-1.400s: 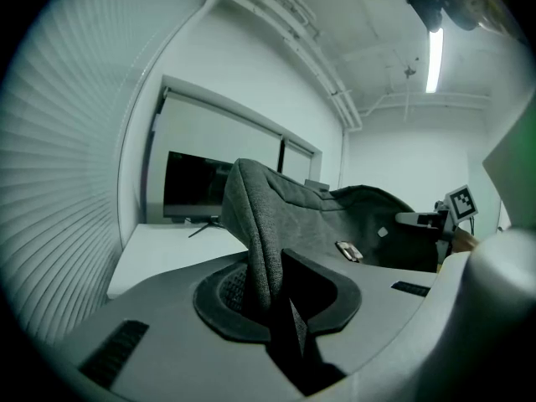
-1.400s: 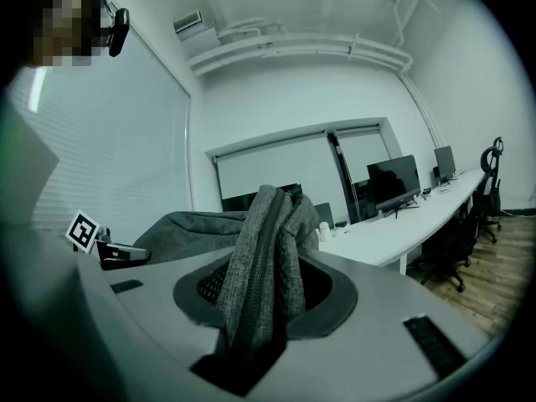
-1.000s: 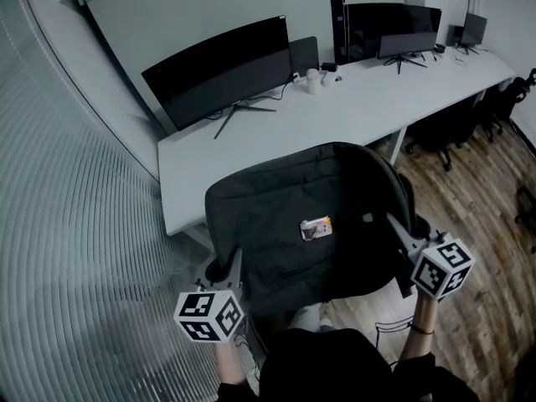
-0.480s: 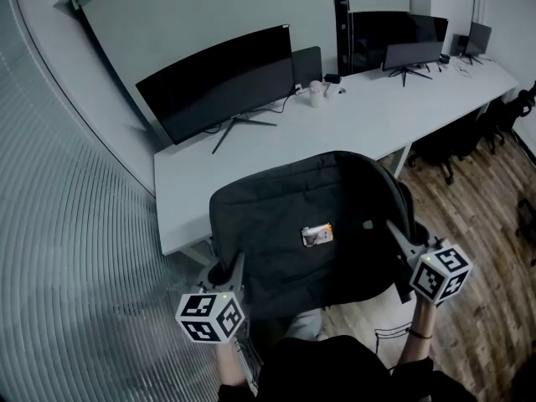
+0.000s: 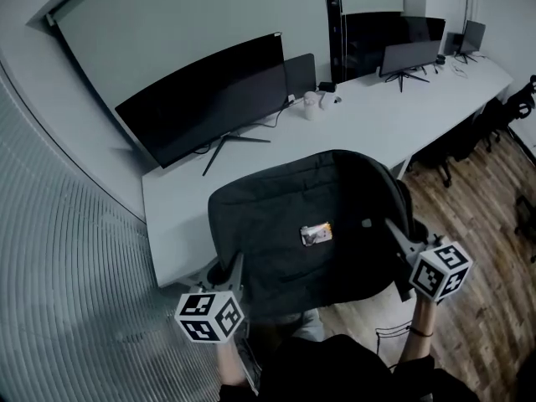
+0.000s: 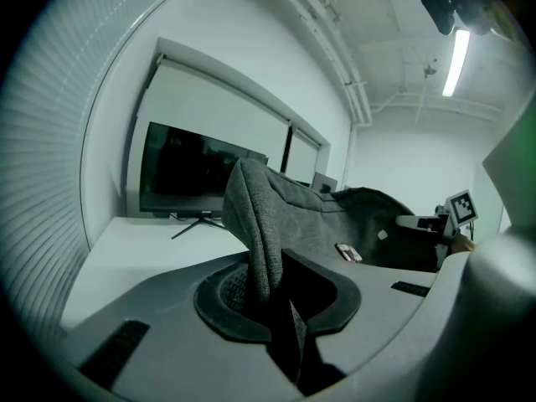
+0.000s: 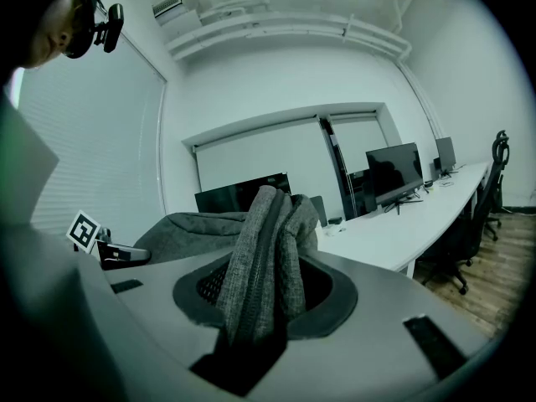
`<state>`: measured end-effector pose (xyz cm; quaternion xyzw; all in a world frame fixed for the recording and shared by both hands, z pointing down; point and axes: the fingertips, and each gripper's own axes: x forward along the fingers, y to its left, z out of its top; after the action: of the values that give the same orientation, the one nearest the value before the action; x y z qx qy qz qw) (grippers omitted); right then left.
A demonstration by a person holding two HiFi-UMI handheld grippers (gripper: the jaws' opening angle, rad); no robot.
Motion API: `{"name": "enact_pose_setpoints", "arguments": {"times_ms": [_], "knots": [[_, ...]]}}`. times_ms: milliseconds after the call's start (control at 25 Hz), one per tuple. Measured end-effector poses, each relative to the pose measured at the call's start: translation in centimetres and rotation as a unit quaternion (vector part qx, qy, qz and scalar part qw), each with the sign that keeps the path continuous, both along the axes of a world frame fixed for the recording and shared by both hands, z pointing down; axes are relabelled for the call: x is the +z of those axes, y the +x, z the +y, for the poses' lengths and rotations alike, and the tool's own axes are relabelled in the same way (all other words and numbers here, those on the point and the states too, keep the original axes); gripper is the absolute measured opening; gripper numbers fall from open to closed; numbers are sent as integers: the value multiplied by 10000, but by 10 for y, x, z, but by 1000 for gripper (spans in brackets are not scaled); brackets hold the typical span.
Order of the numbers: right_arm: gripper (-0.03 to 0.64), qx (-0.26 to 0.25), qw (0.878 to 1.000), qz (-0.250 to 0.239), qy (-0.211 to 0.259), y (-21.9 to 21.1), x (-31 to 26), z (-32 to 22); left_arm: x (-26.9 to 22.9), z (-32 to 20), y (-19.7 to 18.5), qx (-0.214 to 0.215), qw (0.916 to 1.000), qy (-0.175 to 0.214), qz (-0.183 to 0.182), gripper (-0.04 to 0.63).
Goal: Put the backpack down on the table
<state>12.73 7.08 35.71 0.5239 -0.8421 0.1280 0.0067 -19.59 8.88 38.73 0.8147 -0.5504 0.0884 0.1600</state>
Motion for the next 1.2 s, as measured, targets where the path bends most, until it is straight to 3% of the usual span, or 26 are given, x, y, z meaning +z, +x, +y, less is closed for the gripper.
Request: {"name": "enact_pose_setpoints", "arguments": {"times_ms": [760,1200], "knots": [[124,460,9985,-23,287,5,-24,-73,-18,-106,4,605,9979,246,34,62],[124,415,9984,-61,371,22,-39,-124,-32,-157,21,590,9977,333,50,62]]}}
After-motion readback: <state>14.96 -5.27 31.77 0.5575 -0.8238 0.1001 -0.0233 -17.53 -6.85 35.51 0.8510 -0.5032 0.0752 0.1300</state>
